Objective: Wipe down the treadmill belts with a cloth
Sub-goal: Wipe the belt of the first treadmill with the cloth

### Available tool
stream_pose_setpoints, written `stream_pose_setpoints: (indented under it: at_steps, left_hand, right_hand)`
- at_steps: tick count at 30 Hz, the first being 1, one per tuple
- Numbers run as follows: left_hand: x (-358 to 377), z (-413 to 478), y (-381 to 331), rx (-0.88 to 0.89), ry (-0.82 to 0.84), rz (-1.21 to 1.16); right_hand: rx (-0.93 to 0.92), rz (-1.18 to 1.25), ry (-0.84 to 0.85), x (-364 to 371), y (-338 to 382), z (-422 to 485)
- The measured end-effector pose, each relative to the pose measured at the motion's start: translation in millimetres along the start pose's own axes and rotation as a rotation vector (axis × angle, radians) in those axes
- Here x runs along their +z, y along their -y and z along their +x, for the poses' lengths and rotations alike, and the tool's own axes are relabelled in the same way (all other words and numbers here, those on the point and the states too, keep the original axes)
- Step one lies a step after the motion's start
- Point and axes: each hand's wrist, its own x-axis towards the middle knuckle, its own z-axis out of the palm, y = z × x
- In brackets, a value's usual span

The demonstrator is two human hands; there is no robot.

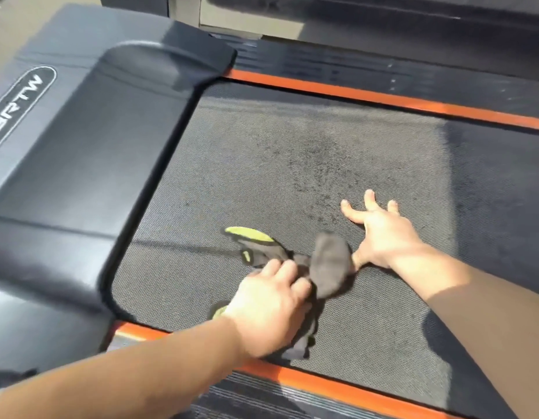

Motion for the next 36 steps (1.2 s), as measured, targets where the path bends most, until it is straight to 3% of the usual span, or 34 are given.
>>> stream_pose_setpoints:
  at_steps: [2, 3, 4, 7, 8, 9, 11, 13, 15, 16, 17, 20, 21, 23, 25, 28, 30, 33, 34, 36]
  left_hand:
    - [-11, 17, 39, 0.358, 0.113, 0.029]
    - [-16, 29, 62, 0.374, 0.109, 0.104]
    - [-23, 42, 80, 0.244, 0.080, 0.154]
    - [-19, 70, 86, -0.559, -0.097, 0.080]
    - [-14, 74, 64, -0.685, -0.119, 0.057]
    - [-7, 74, 38, -0.700, -0.102, 0.052]
    - [9, 58, -13, -0.453, -0.107, 0.027]
    - [20, 30, -38, 0.006, -0.044, 0.001]
    - [11, 33, -14, 0.378, 0.043, 0.014]
    - [5, 42, 1, 0.428, 0.046, 0.070]
    - [-1, 52, 14, 0.348, 0.038, 0.111]
    - [-9, 62, 21, -0.310, -0.022, 0.077]
    - [-6, 53, 4, -0.392, -0.017, 0.063]
    - [0, 26, -39, -0.309, 0.068, 0.053]
    - [0, 4, -60, -0.057, 0.145, 0.011]
    - [-10, 17, -30, 0.181, 0.229, 0.082]
    - [-15, 46, 0, 0.040, 0.169, 0.179]
    - [-5, 65, -8, -0.506, -0.058, 0.046]
    - [3, 62, -32, -0.557, -0.072, 0.011]
    - [22, 40, -86, -0.407, -0.047, -0.083]
  right_hand:
    - [0.001, -0.004, 0.003, -1, 1, -2]
    - [-0.002, 0.001, 0.015, -2, 1, -3]
    - [-0.006, 0.017, 0.029, -2, 2, -4]
    - [-0.005, 0.096, 0.030, -3, 5, -12]
    - [0.003, 0.106, 0.002, -2, 4, -17]
    - [0.007, 0.112, -0.033, 1, 2, -24]
    - [-0.005, 0.140, -0.115, 14, -9, -44]
    - [-0.014, 0.123, -0.173, 35, -26, -71]
    - [0.014, 0.112, -0.125, 54, -42, -99]
    - [0.039, 0.141, -0.087, 63, -48, -114]
    - [0.070, 0.188, -0.070, 71, -54, -125]
    - [0.190, 0.256, -0.065, 88, -68, -148]
    - [0.215, 0.242, -0.046, 92, -71, -152]
    - [0.225, 0.221, -0.017, 99, -72, -155]
    - [0.252, 0.225, -0.032, 99, -68, -154]
    - [0.290, 0.240, -0.033, 99, -65, -152]
    - [0.294, 0.228, -0.026, 100, -66, -151]
    - [0.316, 0.224, -0.030, 100, -66, -149]
    - [0.326, 0.227, -0.028, 98, -65, -149]
    - [0.345, 0.236, -0.018, 98, -65, -147]
